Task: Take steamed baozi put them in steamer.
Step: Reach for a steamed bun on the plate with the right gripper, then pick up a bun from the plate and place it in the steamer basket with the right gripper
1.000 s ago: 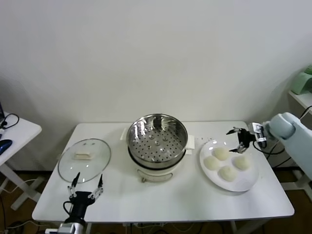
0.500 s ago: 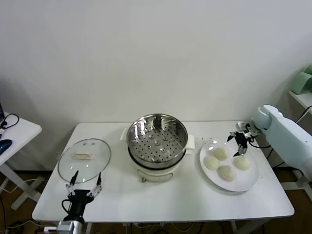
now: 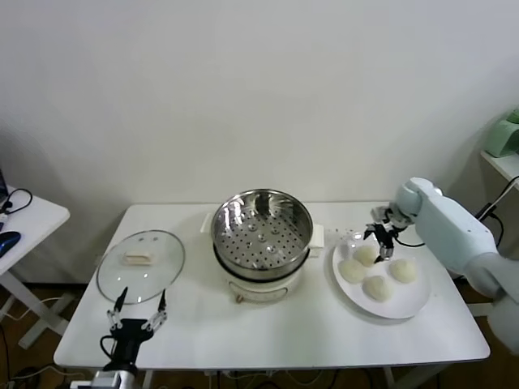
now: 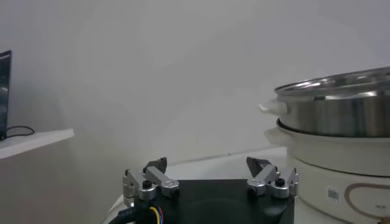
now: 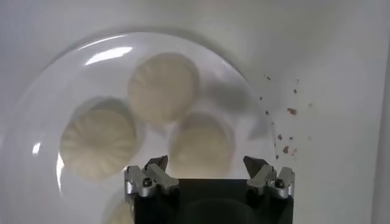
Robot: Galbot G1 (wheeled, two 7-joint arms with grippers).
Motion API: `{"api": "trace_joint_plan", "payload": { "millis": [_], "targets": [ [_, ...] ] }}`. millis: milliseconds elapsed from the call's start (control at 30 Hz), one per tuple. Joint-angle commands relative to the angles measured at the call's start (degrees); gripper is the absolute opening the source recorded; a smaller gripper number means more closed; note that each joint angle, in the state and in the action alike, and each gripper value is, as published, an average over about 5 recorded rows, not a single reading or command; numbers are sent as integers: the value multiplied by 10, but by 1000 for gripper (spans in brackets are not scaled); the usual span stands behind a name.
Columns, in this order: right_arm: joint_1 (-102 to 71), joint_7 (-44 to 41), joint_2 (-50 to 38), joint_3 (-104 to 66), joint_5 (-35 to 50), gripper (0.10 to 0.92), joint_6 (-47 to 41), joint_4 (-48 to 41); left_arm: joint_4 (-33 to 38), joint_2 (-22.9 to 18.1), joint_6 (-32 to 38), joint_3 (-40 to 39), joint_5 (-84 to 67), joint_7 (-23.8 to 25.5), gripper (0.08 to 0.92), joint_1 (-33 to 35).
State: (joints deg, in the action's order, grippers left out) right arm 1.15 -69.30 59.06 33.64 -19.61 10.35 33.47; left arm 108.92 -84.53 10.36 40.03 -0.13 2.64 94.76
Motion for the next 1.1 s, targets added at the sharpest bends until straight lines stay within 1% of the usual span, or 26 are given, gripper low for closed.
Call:
{"api": "trace_joint_plan", "payload": {
  "millis": [33,267,500,800,933,1100],
  "targets": [
    [1,-1,18,-3,-16,823,2,-21,-4,-1,3,2,-4,0,823,2],
    [-3,0,21,-14,-37,817,5,-31,-6,0,4,1,-4,-1,823,2],
    [-5,1,23,-19,-41,741,7,-34,-6,-1,5,1,-3,-2,823,2],
    [-3,2,22,-23,-41,721,11,-32,-8,-2,8,1,-2,-2,823,5],
    [7,1,15,-20,-35,723,17,-16,-8,-1,8,1,-2,-3,823,5],
    [48,-5,-9,17,-1,725,23,39,-5,-2,7,1,-2,-3,823,6]
  ]
}}
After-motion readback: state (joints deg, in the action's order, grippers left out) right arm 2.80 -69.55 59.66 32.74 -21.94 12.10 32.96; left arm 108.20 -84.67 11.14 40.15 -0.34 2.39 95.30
